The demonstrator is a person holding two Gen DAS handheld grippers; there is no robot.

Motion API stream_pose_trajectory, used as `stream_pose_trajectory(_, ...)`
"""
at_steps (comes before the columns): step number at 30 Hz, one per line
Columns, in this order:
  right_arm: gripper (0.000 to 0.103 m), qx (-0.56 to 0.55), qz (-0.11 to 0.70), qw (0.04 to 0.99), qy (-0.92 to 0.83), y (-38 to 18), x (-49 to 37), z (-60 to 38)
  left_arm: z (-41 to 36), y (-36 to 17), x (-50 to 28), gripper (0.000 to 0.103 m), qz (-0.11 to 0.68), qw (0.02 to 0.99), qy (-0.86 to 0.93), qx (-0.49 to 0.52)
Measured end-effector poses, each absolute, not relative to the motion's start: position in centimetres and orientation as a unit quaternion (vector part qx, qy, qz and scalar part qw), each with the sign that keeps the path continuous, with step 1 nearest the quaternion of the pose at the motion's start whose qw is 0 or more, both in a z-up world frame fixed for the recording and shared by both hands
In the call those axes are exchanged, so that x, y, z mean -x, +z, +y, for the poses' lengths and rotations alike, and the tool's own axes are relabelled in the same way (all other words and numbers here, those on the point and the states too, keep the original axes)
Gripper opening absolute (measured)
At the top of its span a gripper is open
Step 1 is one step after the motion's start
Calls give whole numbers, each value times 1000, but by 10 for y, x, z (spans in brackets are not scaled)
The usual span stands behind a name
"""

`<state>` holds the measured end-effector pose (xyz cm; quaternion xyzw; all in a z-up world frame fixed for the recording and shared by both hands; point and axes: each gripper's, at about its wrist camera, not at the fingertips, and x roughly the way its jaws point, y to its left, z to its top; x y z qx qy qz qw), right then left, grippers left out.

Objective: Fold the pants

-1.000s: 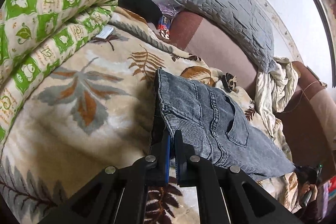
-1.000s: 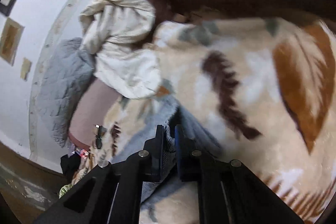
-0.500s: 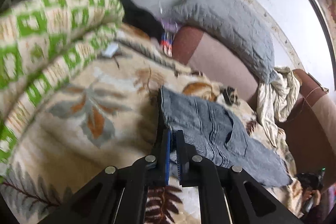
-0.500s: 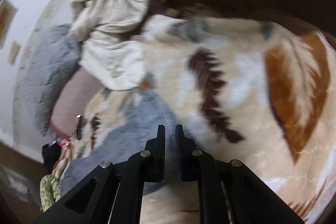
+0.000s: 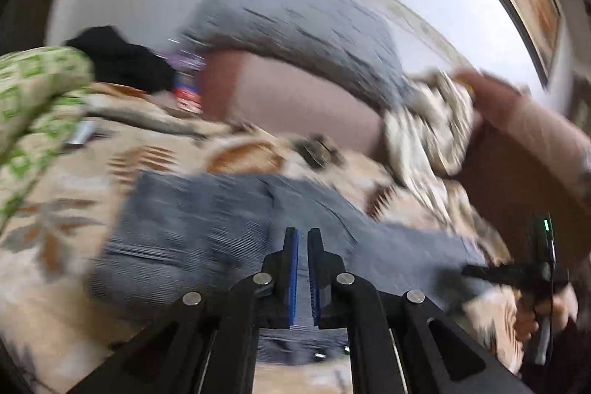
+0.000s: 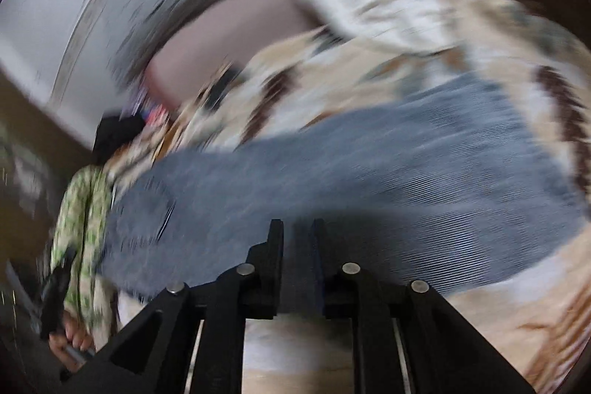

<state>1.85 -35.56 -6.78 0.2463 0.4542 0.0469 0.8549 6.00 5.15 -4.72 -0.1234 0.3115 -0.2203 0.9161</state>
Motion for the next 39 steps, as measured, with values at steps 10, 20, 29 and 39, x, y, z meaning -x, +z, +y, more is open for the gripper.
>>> stream_pose_trajectory(10,21,-162,512,841,72,-107,-50,-269,35,-110,-79,8,479,836,-233,128)
stream_pose_trajectory(20,23,-118,556,817,96,-123,-35,-259,39,-118,-65,8,503,824,-237,111)
stream_pose_trajectory(29,23,-115,576,801,115,-117,-25,-267,42,-95,-58,8,447,857,-238,95)
stream_pose_trajectory(39,49,-158,496,840,157,-66,-42,-274,10,-97,-71,8,412,865,-260,122)
